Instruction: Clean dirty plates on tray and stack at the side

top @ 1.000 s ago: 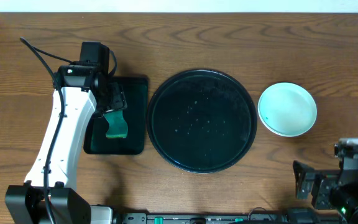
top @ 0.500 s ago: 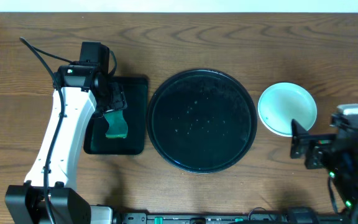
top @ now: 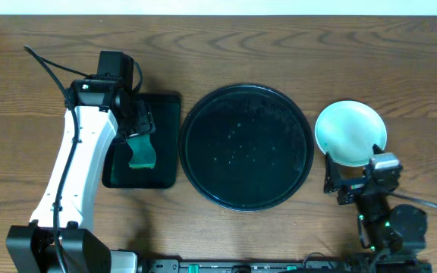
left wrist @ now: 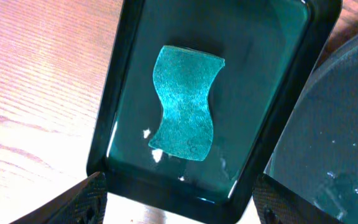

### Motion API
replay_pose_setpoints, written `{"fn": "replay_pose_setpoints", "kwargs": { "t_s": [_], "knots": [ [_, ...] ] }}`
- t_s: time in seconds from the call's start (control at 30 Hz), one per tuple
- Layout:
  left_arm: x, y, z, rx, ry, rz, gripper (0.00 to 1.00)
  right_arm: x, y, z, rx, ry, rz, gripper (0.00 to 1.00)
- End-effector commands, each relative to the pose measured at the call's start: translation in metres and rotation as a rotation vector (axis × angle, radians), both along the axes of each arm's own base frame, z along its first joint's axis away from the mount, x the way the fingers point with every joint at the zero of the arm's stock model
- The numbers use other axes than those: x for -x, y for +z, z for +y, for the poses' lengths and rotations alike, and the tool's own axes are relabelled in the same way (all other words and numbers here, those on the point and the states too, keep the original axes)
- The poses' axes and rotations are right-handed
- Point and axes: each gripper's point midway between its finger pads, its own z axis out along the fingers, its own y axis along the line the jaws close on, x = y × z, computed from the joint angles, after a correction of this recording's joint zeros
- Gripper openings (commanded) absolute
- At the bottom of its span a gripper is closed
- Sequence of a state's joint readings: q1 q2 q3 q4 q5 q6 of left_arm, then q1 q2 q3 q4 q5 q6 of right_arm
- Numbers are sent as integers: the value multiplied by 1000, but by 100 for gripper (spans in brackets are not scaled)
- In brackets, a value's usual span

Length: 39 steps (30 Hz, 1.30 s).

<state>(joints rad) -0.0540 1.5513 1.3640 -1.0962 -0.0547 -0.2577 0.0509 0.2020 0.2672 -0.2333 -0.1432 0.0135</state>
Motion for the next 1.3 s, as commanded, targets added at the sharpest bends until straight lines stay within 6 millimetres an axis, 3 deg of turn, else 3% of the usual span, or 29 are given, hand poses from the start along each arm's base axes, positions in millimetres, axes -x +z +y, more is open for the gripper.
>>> {"fn": "replay_pose_setpoints", "kwargs": {
  "t_s": [0.0, 0.33, 1.27],
  "knots": [
    [-2, 1, 2, -5, 8, -2, 76, 1, -17, 7, -3, 43, -38, 99],
    [-2, 1, 2, -5, 8, -2, 76, -1, -44, 5, -6, 34, -96, 99],
    [-2, 1, 2, -5, 8, -2, 76, -1, -41, 5, 19, 35, -116, 99]
  ]
}}
